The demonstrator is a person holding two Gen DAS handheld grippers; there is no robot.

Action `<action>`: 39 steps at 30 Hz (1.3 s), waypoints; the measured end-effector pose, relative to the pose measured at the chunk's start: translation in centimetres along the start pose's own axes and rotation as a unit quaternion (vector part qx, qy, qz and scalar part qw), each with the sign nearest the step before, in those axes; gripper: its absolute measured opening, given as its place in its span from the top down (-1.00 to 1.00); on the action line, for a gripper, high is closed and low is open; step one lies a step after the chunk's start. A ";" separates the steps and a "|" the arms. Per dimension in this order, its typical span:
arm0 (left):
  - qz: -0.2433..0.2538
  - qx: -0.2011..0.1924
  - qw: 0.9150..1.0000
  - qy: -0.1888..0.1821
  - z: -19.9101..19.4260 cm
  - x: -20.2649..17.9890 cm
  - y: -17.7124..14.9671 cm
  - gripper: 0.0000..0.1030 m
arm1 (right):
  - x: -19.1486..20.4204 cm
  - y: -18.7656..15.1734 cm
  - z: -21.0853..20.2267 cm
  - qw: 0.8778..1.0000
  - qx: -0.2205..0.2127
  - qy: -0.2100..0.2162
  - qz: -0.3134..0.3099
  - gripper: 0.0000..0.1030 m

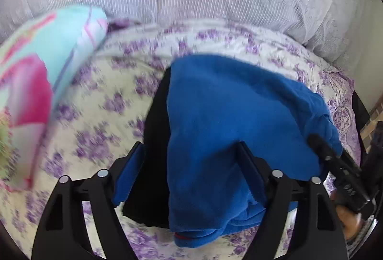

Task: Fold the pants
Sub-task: 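Carry the bundle with both tools toward the floral pillow and lower it, then open both tools to set the bundle on the black-and-grey stack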

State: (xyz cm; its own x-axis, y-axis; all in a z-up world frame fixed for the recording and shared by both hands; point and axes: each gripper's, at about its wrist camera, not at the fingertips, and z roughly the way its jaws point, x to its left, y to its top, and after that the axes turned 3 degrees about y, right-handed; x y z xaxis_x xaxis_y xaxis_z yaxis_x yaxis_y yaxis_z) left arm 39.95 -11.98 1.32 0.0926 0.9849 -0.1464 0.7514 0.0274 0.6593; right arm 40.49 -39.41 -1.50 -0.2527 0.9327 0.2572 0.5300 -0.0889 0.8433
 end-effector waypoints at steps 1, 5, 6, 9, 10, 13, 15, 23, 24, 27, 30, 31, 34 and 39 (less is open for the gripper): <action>0.004 -0.016 1.000 0.010 -0.7 0.2 0.3 -0.33 | 0.1 0.3 -1.2 1.000 -0.021 -0.005 -0.002 -0.46; -0.014 -0.072 0.997 -0.012 -3.9 0.4 2.2 -0.33 | 1.2 2.0 -5.4 0.995 -0.095 0.010 -0.022 -0.18; -0.013 -0.069 0.997 -0.025 -3.9 0.0 2.5 -0.33 | 1.8 2.4 -5.5 0.995 -0.094 0.023 -0.030 -0.03; 0.019 -0.057 0.998 -0.031 -2.7 -2.2 2.8 -0.33 | 3.0 2.9 -3.5 0.996 -0.053 0.058 -0.038 0.38; 0.029 -0.047 0.998 -0.021 -1.8 -2.7 2.7 -0.33 | 2.9 2.7 -2.3 0.997 -0.035 0.055 -0.038 0.39; 0.020 0.014 1.000 -0.001 2.5 -2.7 2.0 -0.32 | 2.1 1.2 1.6 0.999 0.030 0.019 -0.033 0.44; 0.026 0.023 0.999 -0.001 3.6 -2.6 1.3 -0.35 | 1.2 0.1 2.6 0.999 0.031 0.005 -0.033 0.48; 0.039 -0.008 0.999 0.005 0.0 -3.2 1.8 -0.33 | 1.3 1.1 -0.8 1.000 0.002 0.025 -0.019 0.34; 0.048 -0.017 0.999 0.008 -1.0 -3.6 1.9 -0.33 | 1.4 1.3 -1.7 1.000 -0.003 0.025 -0.013 0.31; 0.067 -0.042 0.997 0.015 -4.3 -4.4 1.9 -0.33 | 1.1 2.2 -4.7 1.000 -0.019 0.022 0.006 0.31; 0.073 -0.063 0.995 0.014 -8.0 -5.0 1.8 -0.33 | 1.3 3.3 -8.6 0.999 -0.043 0.018 0.008 0.27; 0.075 -0.066 0.995 0.014 -9.1 -5.3 1.9 -0.33 | 1.6 3.7 -10.0 0.999 -0.051 0.017 0.006 0.23; 0.084 -0.083 0.993 0.022 -12.0 -6.2 1.9 -0.33 | 2.5 5.0 -13.4 0.998 -0.068 0.014 -0.004 0.16; 0.086 -0.094 0.991 0.045 -15.8 -7.0 1.4 -0.34 | 5.0 6.5 -18.0 0.996 -0.082 0.012 -0.030 -0.10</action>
State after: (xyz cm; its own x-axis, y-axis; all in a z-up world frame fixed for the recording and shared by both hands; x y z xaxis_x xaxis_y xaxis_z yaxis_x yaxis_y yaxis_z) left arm 30.06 -16.13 14.93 0.1425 0.9890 0.0407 0.5942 -0.1183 0.7955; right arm 28.06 -41.57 13.74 -0.3008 0.9292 0.2146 0.3741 -0.0920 0.9228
